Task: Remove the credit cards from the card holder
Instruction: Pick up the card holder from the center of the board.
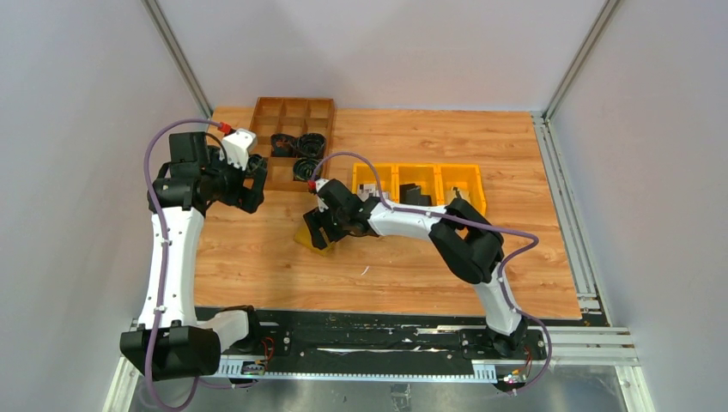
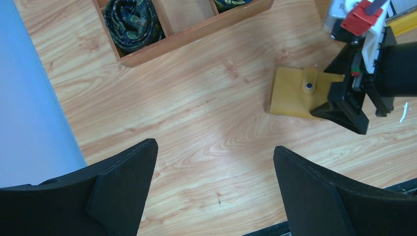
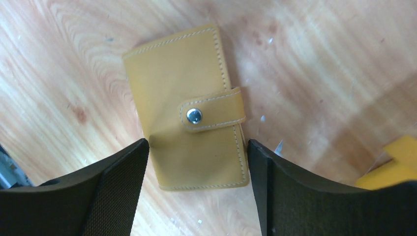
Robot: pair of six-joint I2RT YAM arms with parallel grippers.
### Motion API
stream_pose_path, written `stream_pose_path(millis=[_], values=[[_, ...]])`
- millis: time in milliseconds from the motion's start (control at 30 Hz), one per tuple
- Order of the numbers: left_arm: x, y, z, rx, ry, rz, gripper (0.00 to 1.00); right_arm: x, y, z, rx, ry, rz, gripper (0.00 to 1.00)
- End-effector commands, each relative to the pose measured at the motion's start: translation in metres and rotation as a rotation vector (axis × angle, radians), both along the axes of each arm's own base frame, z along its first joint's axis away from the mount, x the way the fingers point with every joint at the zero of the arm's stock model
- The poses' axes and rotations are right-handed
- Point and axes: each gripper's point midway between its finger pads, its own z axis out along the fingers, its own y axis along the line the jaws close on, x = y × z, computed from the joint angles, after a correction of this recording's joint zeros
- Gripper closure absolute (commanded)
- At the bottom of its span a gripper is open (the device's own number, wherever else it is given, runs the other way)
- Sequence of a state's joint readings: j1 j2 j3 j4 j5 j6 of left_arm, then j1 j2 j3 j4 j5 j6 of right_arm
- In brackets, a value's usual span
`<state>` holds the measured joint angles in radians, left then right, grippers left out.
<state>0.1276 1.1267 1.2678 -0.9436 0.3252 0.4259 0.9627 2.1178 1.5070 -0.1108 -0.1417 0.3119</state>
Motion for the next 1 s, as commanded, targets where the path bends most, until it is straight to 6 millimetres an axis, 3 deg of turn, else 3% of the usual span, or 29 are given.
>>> stream_pose_path(millis=[0,100,233,300,400,467,633,767,967], values=[[-0.004,0.000,0.000,-0.008,0.009,0.010,0.00,-0.030,-0.009,-0.014,0.005,0.098,-0.027,0.24],[-0.005,0.000,-0.001,-0.013,0.011,0.009,0.00,-0.034,-0.007,-0.016,0.019,0.119,-0.027,0.26],[-0.005,-0.001,0.000,-0.016,0.009,0.010,0.00,-0.032,-0.007,-0.021,0.009,0.128,-0.054,0.40],[-0.006,-0.001,-0.001,-0.014,0.011,0.009,0.00,-0.030,-0.009,-0.024,0.001,0.129,-0.079,0.55],[-0.006,0.002,0.000,-0.002,0.009,0.014,0.00,-0.025,-0.008,-0.019,0.015,0.117,-0.112,0.86],[-0.006,0.003,0.001,0.002,0.007,0.023,0.00,-0.024,-0.005,-0.011,0.038,0.109,-0.111,0.98],[-0.009,-0.006,0.007,-0.036,-0.009,-0.005,0.00,-0.027,0.008,0.032,0.149,0.086,-0.059,1.00],[-0.014,-0.017,0.007,-0.078,-0.015,-0.042,0.00,-0.027,0.017,0.080,0.269,0.045,-0.005,1.00],[-0.025,-0.044,-0.011,-0.211,0.044,-0.139,0.00,-0.038,0.017,0.135,0.412,0.012,0.067,1.00]])
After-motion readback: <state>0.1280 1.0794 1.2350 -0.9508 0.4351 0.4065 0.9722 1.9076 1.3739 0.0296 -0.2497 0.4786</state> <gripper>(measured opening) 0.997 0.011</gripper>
